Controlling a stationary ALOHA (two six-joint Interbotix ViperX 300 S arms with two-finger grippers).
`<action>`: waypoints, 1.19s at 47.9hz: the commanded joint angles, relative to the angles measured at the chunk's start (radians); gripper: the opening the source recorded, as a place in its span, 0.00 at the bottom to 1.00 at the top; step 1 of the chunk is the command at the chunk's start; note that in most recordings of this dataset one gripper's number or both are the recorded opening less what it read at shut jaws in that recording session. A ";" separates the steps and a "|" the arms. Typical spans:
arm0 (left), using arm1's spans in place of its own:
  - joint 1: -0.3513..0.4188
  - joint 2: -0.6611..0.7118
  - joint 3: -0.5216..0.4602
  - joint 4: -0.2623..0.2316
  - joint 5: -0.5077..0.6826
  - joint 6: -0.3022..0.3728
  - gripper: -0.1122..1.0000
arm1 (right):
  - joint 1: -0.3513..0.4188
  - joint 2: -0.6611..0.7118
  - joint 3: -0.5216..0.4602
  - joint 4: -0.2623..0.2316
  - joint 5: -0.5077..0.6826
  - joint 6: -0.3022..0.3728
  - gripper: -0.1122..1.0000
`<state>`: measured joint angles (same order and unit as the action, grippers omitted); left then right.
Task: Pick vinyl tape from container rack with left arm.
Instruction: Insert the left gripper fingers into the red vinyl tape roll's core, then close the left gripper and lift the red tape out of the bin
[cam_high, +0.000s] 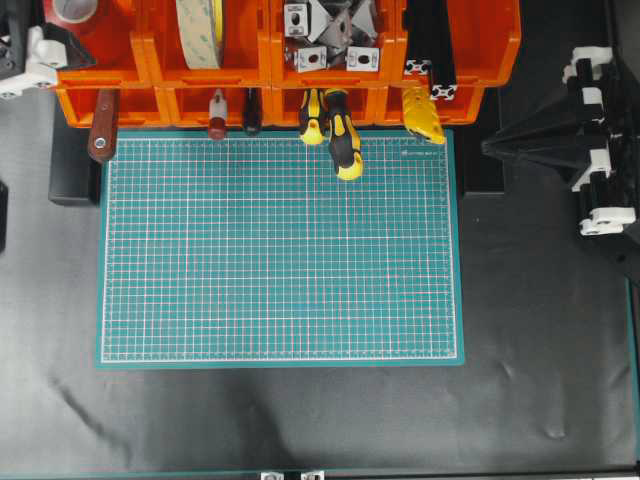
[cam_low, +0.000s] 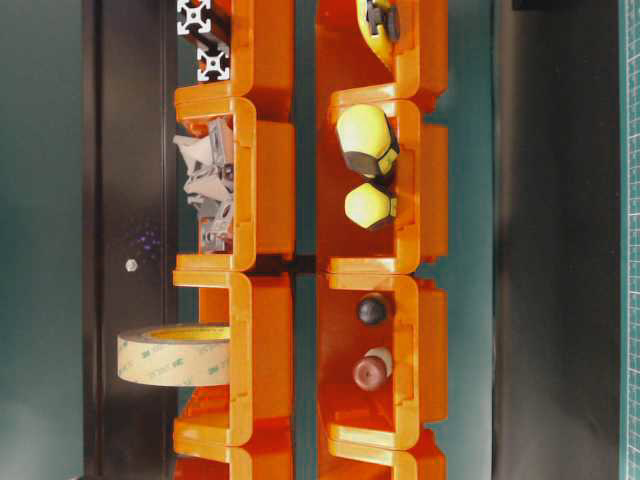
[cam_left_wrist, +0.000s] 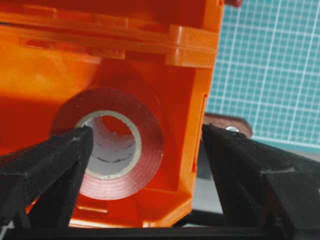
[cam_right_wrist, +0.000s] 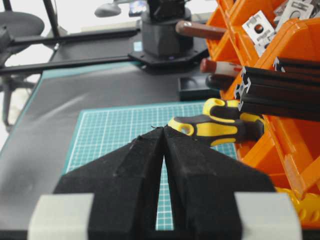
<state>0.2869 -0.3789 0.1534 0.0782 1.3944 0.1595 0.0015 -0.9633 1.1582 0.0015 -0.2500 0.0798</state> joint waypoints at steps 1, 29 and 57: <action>0.005 -0.006 0.008 0.002 -0.003 -0.003 0.85 | 0.002 0.003 -0.017 0.003 -0.003 0.000 0.10; 0.005 -0.011 -0.008 0.002 -0.002 0.003 0.53 | 0.002 0.003 -0.015 0.003 -0.003 0.000 0.10; -0.146 0.066 -0.390 0.000 0.156 0.011 0.27 | 0.002 0.003 -0.008 0.003 -0.008 0.012 0.10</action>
<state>0.2132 -0.3267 -0.1488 0.0782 1.5463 0.1917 0.0015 -0.9649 1.1612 0.0031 -0.2516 0.0890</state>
